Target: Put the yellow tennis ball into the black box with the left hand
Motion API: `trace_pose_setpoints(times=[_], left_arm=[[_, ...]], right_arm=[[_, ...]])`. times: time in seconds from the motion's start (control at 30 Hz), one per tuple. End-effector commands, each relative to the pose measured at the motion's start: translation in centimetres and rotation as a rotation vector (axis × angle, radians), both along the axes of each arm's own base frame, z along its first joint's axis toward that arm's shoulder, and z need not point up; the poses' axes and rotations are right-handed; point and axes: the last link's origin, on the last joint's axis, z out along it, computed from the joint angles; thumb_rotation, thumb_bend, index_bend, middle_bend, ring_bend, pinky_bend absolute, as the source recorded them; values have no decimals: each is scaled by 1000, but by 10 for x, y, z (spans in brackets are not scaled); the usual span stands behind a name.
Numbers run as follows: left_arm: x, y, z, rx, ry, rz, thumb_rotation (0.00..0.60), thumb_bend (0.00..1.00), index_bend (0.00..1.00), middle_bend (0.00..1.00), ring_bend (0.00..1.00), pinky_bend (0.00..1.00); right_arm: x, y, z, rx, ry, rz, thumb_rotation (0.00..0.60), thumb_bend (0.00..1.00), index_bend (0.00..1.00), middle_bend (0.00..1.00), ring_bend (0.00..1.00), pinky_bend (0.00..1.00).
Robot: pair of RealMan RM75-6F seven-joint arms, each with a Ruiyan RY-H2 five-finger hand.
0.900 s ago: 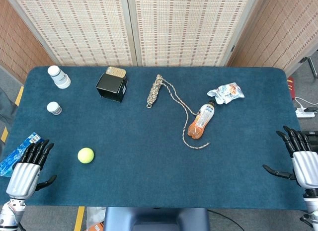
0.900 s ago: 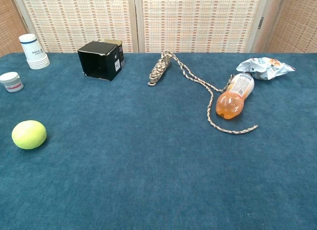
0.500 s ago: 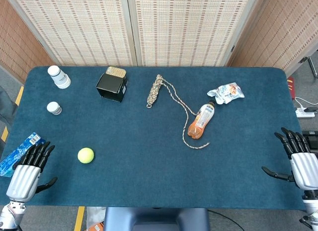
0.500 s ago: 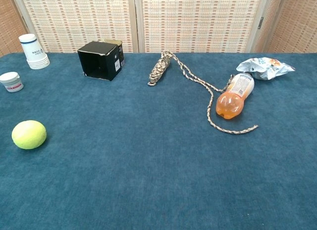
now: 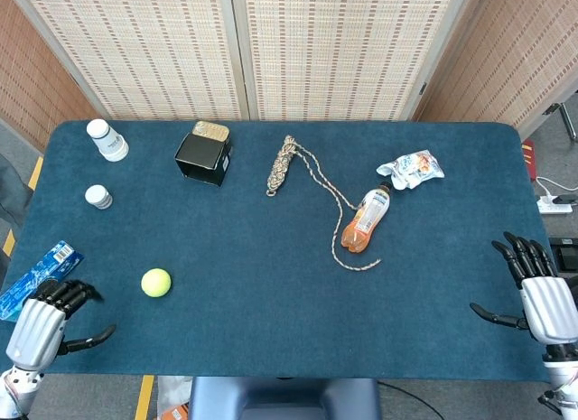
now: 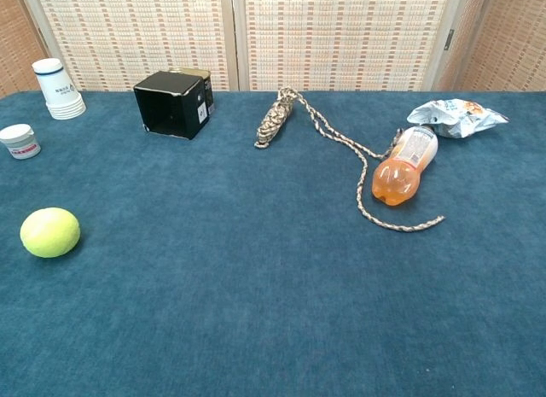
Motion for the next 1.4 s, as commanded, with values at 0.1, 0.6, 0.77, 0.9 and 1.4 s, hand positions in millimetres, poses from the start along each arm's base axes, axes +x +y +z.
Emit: trace_pose_setpoints(times=[0.1,0.6,0.77,0.9,1.4], left_arm=[[-3,-1,-8,-7,-6,-34,296,168,1000,1000,1000,1000],[-16,2,-29,-35,164,82,600,579,1000,1000,1000,1000],[-15,-2,-58,-80,201,15,600,606,1000,1000,1000,1000],[-18,10,-79,-112,235,-54,600,633,1000,1000,1000,1000],[-13,38,-117,-234,241,-256,600,667,1000,1000,1000,1000]], right_arm=[[-1,0,1,0,-8,-4,600,0,112,0,0,0],[-2,1,1,-3,-7,-6,600,0,111,0,0,0],[-1,0,0,0,-1,-5,600,0,112,0,0,0],[-1,1,0,2,-1,-6,600,0,111,0,0,0],[-1,5,1,0,-8,12,600,0,111,0,0,0]])
